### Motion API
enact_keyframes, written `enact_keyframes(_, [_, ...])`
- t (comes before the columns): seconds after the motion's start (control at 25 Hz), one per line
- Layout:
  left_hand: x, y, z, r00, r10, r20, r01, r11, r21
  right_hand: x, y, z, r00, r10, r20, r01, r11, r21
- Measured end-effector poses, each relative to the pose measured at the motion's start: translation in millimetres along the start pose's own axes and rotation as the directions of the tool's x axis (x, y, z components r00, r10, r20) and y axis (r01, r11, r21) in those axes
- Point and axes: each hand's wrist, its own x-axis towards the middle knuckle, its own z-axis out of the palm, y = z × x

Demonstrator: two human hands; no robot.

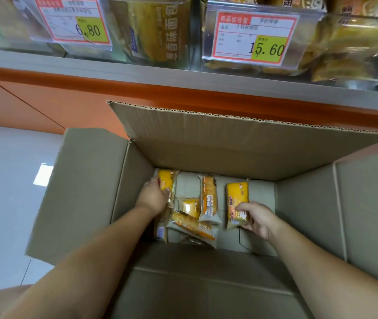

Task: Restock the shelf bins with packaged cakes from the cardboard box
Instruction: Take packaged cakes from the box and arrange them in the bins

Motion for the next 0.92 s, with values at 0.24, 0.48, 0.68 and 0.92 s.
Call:
enact_keyframes(0.24, [16.2,10.8,5.7,0.971,-0.183,0.154,0.207,0.965,-0.158,-9.5,-0.9,-3.4,0.993,0.019,0.118,-0.021,1.0,0.016])
enact_keyframes(0.48, [-20.3,41.2,-18.1,0.757,-0.002,0.653,0.44,0.741,-0.507,-32.3,-13.3,-2.8,0.975,-0.072,0.211,0.055,0.995,0.082])
enact_keyframes(0.68, [-70.2,58.7,-23.9,0.725,0.219,0.654,0.372,0.674,-0.638,-75.3,-18.3,4.3,0.934,-0.165,0.317,0.115,0.979,0.17])
enact_keyframes(0.92, [-126.2,87.5,-56.6,0.779,0.394,0.488,0.197,0.584,-0.787,-145.7,-44.1,5.6,0.859,-0.382,0.34,0.297,0.914,0.277])
